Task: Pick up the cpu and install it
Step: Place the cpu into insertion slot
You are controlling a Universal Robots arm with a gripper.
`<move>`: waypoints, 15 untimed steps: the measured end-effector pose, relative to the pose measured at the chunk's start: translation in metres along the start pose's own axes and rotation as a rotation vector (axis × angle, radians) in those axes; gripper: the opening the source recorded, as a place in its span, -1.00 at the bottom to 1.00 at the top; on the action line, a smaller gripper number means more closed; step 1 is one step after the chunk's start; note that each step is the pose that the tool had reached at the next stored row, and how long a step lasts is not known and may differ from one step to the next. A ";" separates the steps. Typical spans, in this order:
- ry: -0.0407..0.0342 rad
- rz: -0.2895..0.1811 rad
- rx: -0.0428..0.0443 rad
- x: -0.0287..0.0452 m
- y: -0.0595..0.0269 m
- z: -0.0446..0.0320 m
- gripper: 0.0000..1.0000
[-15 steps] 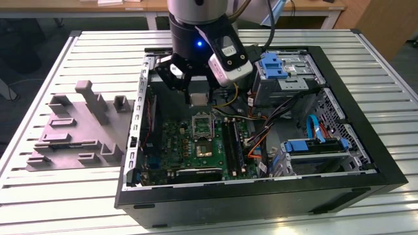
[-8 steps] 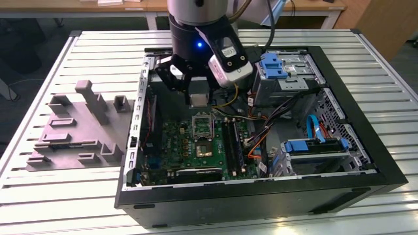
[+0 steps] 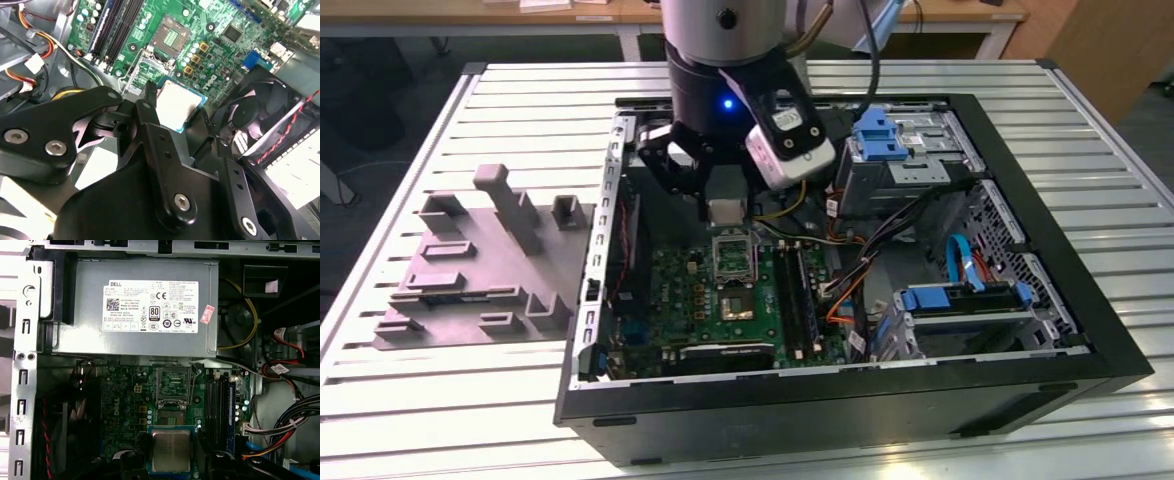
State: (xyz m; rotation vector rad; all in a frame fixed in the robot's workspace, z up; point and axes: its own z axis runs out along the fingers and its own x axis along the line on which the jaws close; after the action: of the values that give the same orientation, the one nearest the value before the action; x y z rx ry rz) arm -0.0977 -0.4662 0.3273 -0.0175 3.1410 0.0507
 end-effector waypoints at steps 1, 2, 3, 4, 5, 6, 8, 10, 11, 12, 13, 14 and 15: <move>0.0000 0.000 -0.0001 0.0000 -0.0001 0.0019 -0.06; 0.0001 0.000 0.0001 0.0000 -0.0002 0.0036 -0.06; 0.0001 0.000 0.0002 -0.0001 -0.0004 0.0054 -0.06; 0.0001 0.000 0.0001 -0.0002 -0.0008 0.0072 -0.06; 0.0002 0.000 0.0001 -0.0003 -0.0012 0.0089 -0.06; 0.0002 0.000 -0.0001 -0.0004 -0.0018 0.0104 -0.06; 0.0002 0.002 0.0001 -0.0010 -0.0028 0.0122 -0.06; 0.0002 0.004 0.0002 -0.0011 -0.0029 0.0123 -0.06; 0.0002 0.004 0.0002 -0.0010 -0.0029 0.0123 -0.06; 0.0001 0.004 0.0002 -0.0011 -0.0029 0.0123 -0.06; 0.0001 0.004 0.0001 -0.0011 -0.0029 0.0123 -0.06; 0.0000 0.006 0.0000 -0.0011 -0.0029 0.0124 -0.06; 0.0000 0.006 0.0000 -0.0011 -0.0029 0.0124 -0.06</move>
State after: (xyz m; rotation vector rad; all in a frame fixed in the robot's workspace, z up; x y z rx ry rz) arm -0.0966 -0.4687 0.3149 -0.0075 3.1411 0.0507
